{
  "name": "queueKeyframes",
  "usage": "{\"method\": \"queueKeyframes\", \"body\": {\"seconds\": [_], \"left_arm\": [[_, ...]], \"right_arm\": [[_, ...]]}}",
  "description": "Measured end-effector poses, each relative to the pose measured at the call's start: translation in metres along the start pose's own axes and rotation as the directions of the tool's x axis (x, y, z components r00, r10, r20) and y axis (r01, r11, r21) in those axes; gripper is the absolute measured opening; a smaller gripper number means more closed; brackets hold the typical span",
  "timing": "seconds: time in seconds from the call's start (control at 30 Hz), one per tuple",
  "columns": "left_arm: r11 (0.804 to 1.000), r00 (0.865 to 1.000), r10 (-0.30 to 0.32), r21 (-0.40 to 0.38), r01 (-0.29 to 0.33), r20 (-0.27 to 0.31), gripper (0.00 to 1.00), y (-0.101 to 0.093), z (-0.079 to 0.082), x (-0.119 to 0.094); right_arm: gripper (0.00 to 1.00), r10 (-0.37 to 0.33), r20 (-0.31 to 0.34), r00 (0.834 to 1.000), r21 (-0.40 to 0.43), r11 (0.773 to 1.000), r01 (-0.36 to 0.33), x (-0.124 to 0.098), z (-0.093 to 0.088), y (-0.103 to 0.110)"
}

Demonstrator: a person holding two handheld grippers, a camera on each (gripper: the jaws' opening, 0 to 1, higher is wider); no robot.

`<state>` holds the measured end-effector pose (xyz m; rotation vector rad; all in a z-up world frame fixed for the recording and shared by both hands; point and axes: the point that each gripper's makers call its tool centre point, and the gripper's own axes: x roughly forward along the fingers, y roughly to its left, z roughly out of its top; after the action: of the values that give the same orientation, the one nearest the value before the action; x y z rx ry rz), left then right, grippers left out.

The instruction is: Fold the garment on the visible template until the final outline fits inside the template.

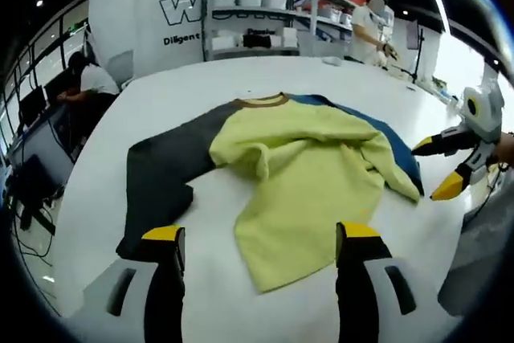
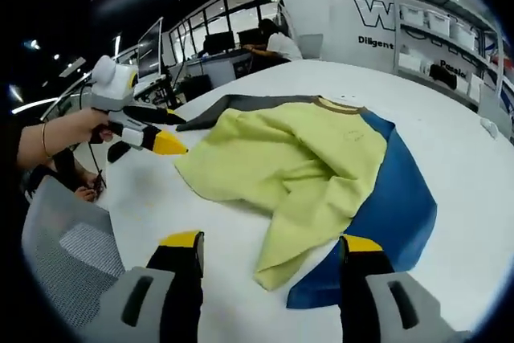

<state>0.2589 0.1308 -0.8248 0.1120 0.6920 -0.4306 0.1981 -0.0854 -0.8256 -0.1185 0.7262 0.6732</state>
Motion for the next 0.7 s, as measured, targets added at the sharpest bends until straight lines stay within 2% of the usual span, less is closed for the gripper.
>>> {"method": "queueKeyframes", "body": {"seconds": [0.07, 0.1, 0.2, 0.33, 0.53, 0.7], "left_arm": [[1.0, 1.0, 0.013, -0.012, -0.013, -0.009, 0.63, 0.001, -0.005, 0.0], [1.0, 1.0, 0.016, -0.016, -0.016, -0.017, 0.59, 0.001, -0.007, 0.0], [0.998, 0.999, 0.036, -0.056, -0.036, -0.015, 0.56, 0.005, -0.009, -0.001], [0.995, 0.998, 0.047, -0.086, -0.05, -0.035, 0.5, 0.006, -0.016, -0.001], [0.991, 0.997, 0.036, -0.126, -0.045, -0.07, 0.38, 0.001, -0.029, 0.001], [0.99, 0.995, 0.019, -0.135, -0.033, -0.099, 0.28, -0.003, -0.036, 0.002]], "right_arm": [[0.56, -0.016, -0.009, 1.0, -0.005, 1.0, 0.016, 0.001, -0.003, 0.0], [0.5, -0.025, -0.013, 1.0, -0.005, 1.0, 0.025, 0.001, -0.005, -0.001], [0.4, -0.041, -0.011, 0.999, 0.008, 0.999, 0.041, 0.0, -0.006, -0.001], [0.37, -0.052, -0.049, 0.997, 0.009, 0.999, 0.052, 0.003, -0.019, 0.002], [0.25, -0.054, -0.088, 0.995, 0.014, 0.998, 0.055, 0.009, -0.034, 0.008], [0.16, -0.06, -0.094, 0.994, 0.006, 0.998, 0.061, 0.011, -0.037, 0.008]]}}
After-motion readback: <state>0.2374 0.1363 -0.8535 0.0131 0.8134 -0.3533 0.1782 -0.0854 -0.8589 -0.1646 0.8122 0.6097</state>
